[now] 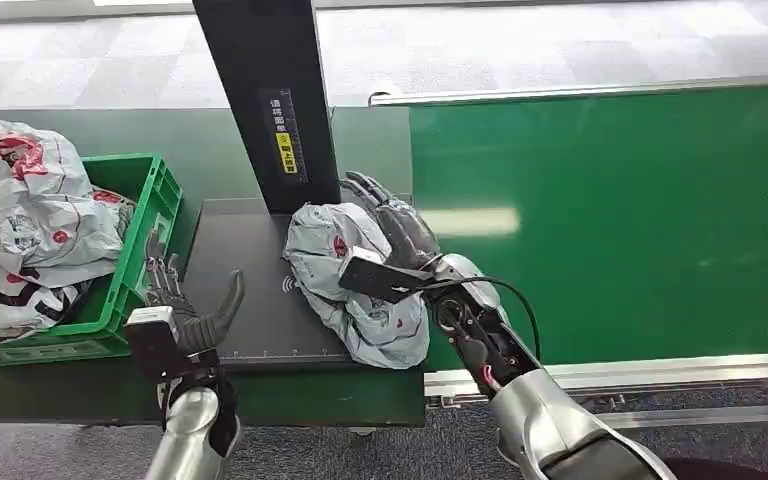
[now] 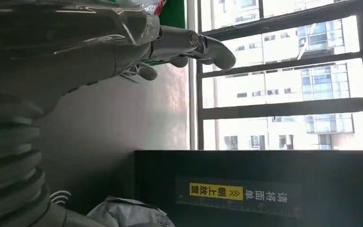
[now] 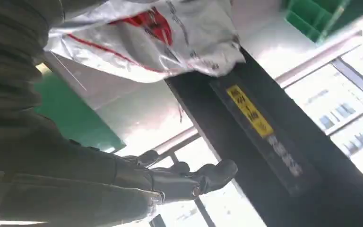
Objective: Moved the parcel from conveyor to table for the left to box.
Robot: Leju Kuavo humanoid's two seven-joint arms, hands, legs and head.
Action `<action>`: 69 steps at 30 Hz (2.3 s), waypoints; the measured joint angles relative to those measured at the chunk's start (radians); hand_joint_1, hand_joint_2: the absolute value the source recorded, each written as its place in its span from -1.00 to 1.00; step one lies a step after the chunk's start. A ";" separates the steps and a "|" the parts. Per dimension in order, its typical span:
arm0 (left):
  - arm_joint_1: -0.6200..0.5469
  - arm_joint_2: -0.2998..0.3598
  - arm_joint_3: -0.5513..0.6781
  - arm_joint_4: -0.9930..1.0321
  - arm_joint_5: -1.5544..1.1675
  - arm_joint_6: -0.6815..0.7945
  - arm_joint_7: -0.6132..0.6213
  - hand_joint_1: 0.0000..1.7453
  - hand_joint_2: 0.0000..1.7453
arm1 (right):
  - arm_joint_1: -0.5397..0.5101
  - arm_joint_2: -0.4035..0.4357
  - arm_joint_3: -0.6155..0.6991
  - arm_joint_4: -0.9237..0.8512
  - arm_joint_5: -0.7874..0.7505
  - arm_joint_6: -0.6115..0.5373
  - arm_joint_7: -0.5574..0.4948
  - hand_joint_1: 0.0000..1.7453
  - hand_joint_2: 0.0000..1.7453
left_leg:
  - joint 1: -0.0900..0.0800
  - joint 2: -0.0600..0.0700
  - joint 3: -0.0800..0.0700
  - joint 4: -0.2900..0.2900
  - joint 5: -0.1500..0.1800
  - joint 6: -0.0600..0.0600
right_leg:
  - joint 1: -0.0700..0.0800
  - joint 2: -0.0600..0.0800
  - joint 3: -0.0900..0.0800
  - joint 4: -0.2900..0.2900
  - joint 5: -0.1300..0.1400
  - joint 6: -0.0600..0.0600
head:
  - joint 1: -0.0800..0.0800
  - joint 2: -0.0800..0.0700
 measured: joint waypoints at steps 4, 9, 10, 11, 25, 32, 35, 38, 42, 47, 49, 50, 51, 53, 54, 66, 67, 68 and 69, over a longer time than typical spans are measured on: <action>0.000 0.000 -0.009 0.000 0.001 0.000 -0.001 -1.00 1.00 | 0.024 0.000 -0.044 -0.057 -0.102 -0.003 -0.030 -1.00 1.00 | 0.000 0.000 0.000 0.000 0.000 0.000 | 0.000 0.000 0.000 0.000 0.000 0.000 | 0.000 0.000; 0.000 0.000 -0.024 0.000 -0.002 -0.005 0.004 -1.00 1.00 | 0.053 -0.002 -0.094 -0.129 -0.215 0.010 -0.023 -1.00 1.00 | 0.000 0.000 0.000 0.000 0.000 0.000 | 0.000 0.000 0.000 0.000 0.000 0.000 | 0.000 0.000; 0.000 0.000 -0.027 0.000 -0.004 -0.012 0.009 -1.00 1.00 | 0.056 -0.002 -0.103 -0.139 -0.232 0.016 -0.015 -1.00 1.00 | 0.000 0.000 0.000 0.000 0.000 0.000 | 0.000 0.000 0.000 0.000 0.000 0.000 | 0.000 0.000; 0.000 0.000 -0.032 0.000 -0.005 -0.019 0.015 -1.00 1.00 | 0.059 -0.003 -0.110 -0.146 -0.244 0.020 -0.008 -1.00 1.00 | 0.000 0.000 0.000 0.000 0.000 0.000 | 0.000 0.000 0.000 0.000 0.000 0.000 | 0.000 0.000; 0.000 0.003 -0.050 0.000 -0.012 -0.024 0.021 -1.00 1.00 | 0.070 -0.010 -0.138 -0.176 -0.263 0.030 0.004 -1.00 1.00 | 0.000 0.000 0.000 0.000 0.000 0.000 | 0.000 0.000 0.000 0.000 0.000 0.000 | 0.000 0.000; -0.001 0.005 -0.055 0.006 -0.012 -0.024 0.021 -1.00 1.00 | 0.070 -0.011 -0.139 -0.177 -0.263 0.030 0.004 -1.00 1.00 | 0.000 0.000 0.000 0.000 0.000 0.000 | 0.000 0.000 0.000 0.000 0.000 0.000 | 0.000 0.000; -0.001 0.006 -0.055 0.006 -0.012 -0.024 0.021 -1.00 1.00 | 0.070 -0.011 -0.139 -0.177 -0.263 0.030 0.004 -1.00 1.00 | 0.000 0.000 0.000 0.000 0.000 0.000 | 0.000 0.000 0.000 0.000 0.000 0.000 | 0.000 0.000; -0.001 0.007 -0.056 0.006 -0.013 -0.039 0.028 -1.00 1.00 | 0.070 -0.011 -0.141 -0.177 -0.290 0.044 0.017 -1.00 1.00 | 0.000 0.000 0.000 0.000 0.000 0.000 | 0.000 0.000 0.000 0.000 0.000 0.000 | 0.000 0.000; -0.003 0.011 -0.083 0.018 0.001 -0.211 0.071 -1.00 1.00 | 0.070 -0.003 -0.204 -0.159 -0.651 0.297 0.136 -1.00 1.00 | 0.000 0.000 0.000 0.000 0.000 0.000 | 0.000 0.000 0.000 0.000 0.000 0.000 | 0.000 0.000; -0.020 0.012 -0.141 0.060 -0.045 -0.336 0.070 -1.00 1.00 | 0.066 -0.002 -0.251 -0.100 -0.852 0.438 0.163 -1.00 1.00 | 0.000 0.000 0.000 0.000 0.000 0.000 | 0.000 0.000 0.000 0.000 0.000 0.000 | 0.000 0.000; -0.025 0.012 -0.175 0.071 -0.110 -0.367 0.081 -1.00 1.00 | 0.061 -0.002 -0.254 -0.090 -0.857 0.403 0.165 -1.00 1.00 | 0.000 0.000 0.000 0.000 0.000 0.000 | 0.000 0.000 0.000 0.000 0.000 0.000 | 0.000 0.000; -0.027 0.012 -0.191 0.074 -0.139 -0.388 0.087 -1.00 1.00 | 0.058 -0.003 -0.254 -0.086 -0.856 0.377 0.169 -1.00 1.00 | 0.000 0.000 0.000 0.000 0.000 0.000 | 0.000 0.000 0.000 0.000 0.000 0.000 | 0.000 0.000; -0.032 0.012 -0.210 0.076 -0.168 -0.431 0.091 -1.00 1.00 | 0.055 -0.003 -0.253 -0.085 -0.837 0.339 0.169 -1.00 1.00 | 0.000 0.000 0.000 0.000 0.000 0.000 | 0.000 0.000 -0.001 0.000 0.000 0.000 | 0.000 0.000; -0.050 0.011 -0.251 0.084 -0.215 -0.512 0.101 -1.00 1.00 | 0.050 -0.003 -0.251 -0.085 -0.796 0.271 0.169 -1.00 1.00 | 0.000 0.000 0.000 0.000 0.000 0.000 | 0.000 0.000 -0.001 0.000 0.000 0.000 | 0.000 0.000; -0.062 0.008 -0.275 0.092 -0.238 -0.537 0.104 -1.00 1.00 | 0.050 -0.003 -0.251 -0.086 -0.783 0.253 0.170 -1.00 1.00 | 0.000 0.000 0.000 0.000 0.000 0.000 | 0.000 0.000 -0.001 0.000 0.000 0.000 | 0.000 0.000; -0.104 0.005 -0.381 0.109 -0.368 -0.653 0.035 -1.00 1.00 | 0.053 -0.031 -0.268 -0.143 -0.745 0.191 0.161 -1.00 1.00 | 0.000 0.001 0.000 0.000 0.000 0.000 | 0.000 0.001 -0.001 0.000 0.000 0.000 | 0.000 0.000; -0.108 0.008 -0.394 0.107 -0.384 -0.661 0.029 -1.00 1.00 | 0.053 -0.033 -0.270 -0.149 -0.738 0.182 0.157 -1.00 1.00 | 0.000 0.001 0.000 0.000 0.000 0.000 | 0.000 0.001 -0.001 0.000 0.000 0.000 | 0.000 0.000; -0.112 0.009 -0.406 0.107 -0.394 -0.667 0.026 -1.00 1.00 | 0.053 -0.035 -0.272 -0.155 -0.734 0.175 0.156 -1.00 1.00 | 0.000 0.001 0.000 0.000 0.000 0.000 | 0.000 0.001 -0.001 0.000 0.000 0.000 | 0.000 0.000; -0.115 0.010 -0.420 0.107 -0.400 -0.670 0.024 -1.00 1.00 | 0.052 -0.035 -0.272 -0.160 -0.731 0.171 0.156 -1.00 1.00 | 0.000 0.001 0.000 0.000 0.000 0.000 | 0.000 0.001 -0.001 0.000 0.000 0.000 | 0.000 0.000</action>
